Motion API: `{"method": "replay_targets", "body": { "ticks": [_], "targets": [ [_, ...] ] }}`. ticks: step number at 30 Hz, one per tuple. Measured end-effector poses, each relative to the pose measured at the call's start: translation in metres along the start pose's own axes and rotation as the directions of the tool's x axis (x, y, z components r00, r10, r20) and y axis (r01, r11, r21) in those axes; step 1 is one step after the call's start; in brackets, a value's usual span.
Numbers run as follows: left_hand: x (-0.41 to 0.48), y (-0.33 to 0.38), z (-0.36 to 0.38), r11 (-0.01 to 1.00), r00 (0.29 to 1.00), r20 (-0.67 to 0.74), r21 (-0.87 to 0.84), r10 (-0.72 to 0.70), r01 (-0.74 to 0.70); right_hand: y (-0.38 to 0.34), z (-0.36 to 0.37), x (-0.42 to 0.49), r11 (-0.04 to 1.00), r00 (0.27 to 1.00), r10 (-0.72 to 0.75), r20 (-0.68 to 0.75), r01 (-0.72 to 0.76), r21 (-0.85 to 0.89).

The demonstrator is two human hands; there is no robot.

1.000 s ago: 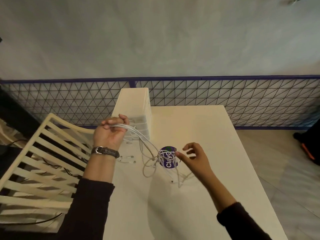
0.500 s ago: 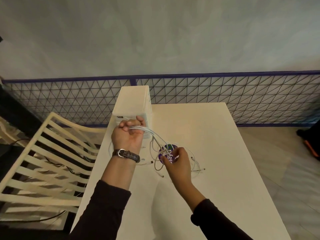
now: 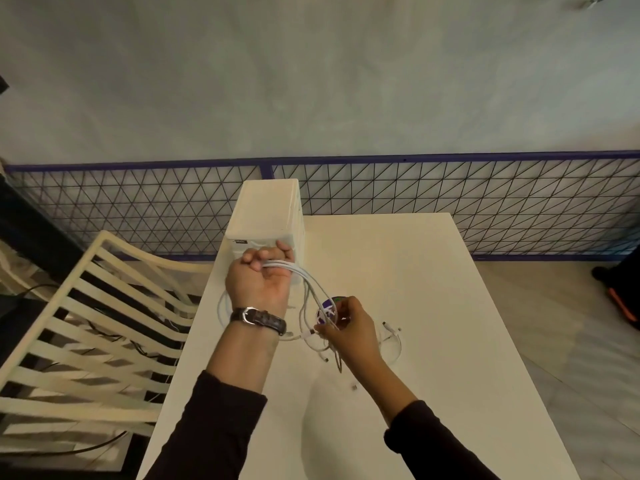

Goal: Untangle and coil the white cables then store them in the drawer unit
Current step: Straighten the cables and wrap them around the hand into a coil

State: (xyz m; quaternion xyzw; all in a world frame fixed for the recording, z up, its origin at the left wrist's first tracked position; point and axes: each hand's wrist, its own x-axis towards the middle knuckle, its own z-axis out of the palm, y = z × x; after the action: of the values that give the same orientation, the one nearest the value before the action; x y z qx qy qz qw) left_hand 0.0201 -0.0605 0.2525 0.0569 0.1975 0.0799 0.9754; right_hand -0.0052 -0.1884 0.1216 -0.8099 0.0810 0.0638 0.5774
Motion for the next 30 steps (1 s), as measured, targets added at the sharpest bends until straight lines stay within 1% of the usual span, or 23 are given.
{"method": "replay_targets", "body": {
  "ticks": [2,5,7,10,13,15,17,19,21,22,23,24,25,26,27,28,29,30],
  "targets": [
    [0.007,0.016,-0.001,0.999,0.999,-0.042,-0.046,0.019,-0.021,0.006,-0.008,-0.007,0.999,0.999,-0.031,0.035,0.030,0.026],
    [0.011,0.035,0.000,0.992,0.995,-0.083,-0.106,0.053,-0.062,0.009,-0.025,-0.016,0.991,0.987,-0.125,0.106,0.118,0.065],
    [0.012,0.044,0.000,0.989,0.993,-0.099,-0.126,0.067,-0.079,0.006,-0.037,-0.018,0.984,0.977,-0.171,0.129,0.162,0.075],
    [0.013,0.053,-0.003,0.986,0.988,-0.138,-0.141,0.068,-0.087,0.002,-0.054,-0.015,0.967,0.952,-0.226,0.206,0.245,-0.069],
    [0.013,0.061,-0.007,0.986,0.986,-0.148,-0.139,0.071,-0.091,-0.004,-0.068,-0.010,0.900,0.913,-0.309,0.268,0.371,-0.227],
    [0.014,0.068,-0.009,0.984,0.986,-0.146,-0.151,0.075,-0.097,-0.009,-0.074,-0.007,0.834,0.887,-0.389,0.251,0.454,-0.314],
    [0.015,0.075,-0.010,0.983,0.986,-0.144,-0.151,0.086,-0.108,-0.012,-0.076,-0.005,0.776,0.863,-0.464,0.202,0.505,-0.376],
    [0.015,0.078,-0.012,0.988,0.986,-0.131,-0.109,0.098,-0.113,-0.015,-0.074,-0.004,0.758,0.868,-0.464,0.179,0.493,-0.427],
    [0.013,0.075,-0.012,0.992,0.989,-0.104,-0.053,0.107,-0.113,-0.017,-0.068,-0.001,0.752,0.880,-0.432,0.198,0.472,-0.459],
    [0.011,0.073,-0.011,0.994,0.991,-0.086,-0.022,0.106,-0.108,-0.018,-0.064,0.001,0.763,0.890,-0.409,0.200,0.454,-0.461],
    [0.010,0.071,-0.012,0.994,0.992,-0.073,0.013,0.107,-0.107,-0.019,-0.061,0.002,0.799,0.913,-0.367,0.179,0.408,-0.442],
    [0.009,0.070,-0.012,0.993,0.991,-0.069,0.046,0.113,-0.110,-0.020,-0.059,0.003,0.862,0.943,-0.304,0.136,0.333,-0.382],
    [0.009,0.071,-0.014,0.991,0.990,-0.070,0.061,0.120,-0.116,-0.021,-0.059,0.003,0.936,0.973,-0.212,0.097,0.230,-0.265],
    [0.011,0.075,-0.017,0.992,0.989,-0.079,0.049,0.123,-0.119,-0.022,-0.060,0.002,0.988,0.988,-0.121,0.091,0.129,-0.085],
    [0.013,0.080,-0.022,0.993,0.987,-0.105,0.020,0.118,-0.117,-0.023,-0.063,0.001,0.992,0.991,-0.066,0.119,0.053,0.114],
    [0.016,0.087,-0.028,0.994,0.985,-0.133,-0.011,0.107,-0.110,-0.023,-0.068,-0.001,0.949,0.985,-0.049,0.165,-0.006,0.315],
    [0.017,0.092,-0.033,0.995,0.984,-0.149,-0.031,0.094,-0.099,-0.024,-0.074,-0.002,0.863,0.977,-0.052,0.206,-0.060,0.502],
    [0.018,0.096,-0.037,0.995,0.983,-0.161,-0.029,0.086,-0.092,-0.024,-0.078,-0.003,0.733,0.970,-0.055,0.238,-0.122,0.669]
  ]
}}
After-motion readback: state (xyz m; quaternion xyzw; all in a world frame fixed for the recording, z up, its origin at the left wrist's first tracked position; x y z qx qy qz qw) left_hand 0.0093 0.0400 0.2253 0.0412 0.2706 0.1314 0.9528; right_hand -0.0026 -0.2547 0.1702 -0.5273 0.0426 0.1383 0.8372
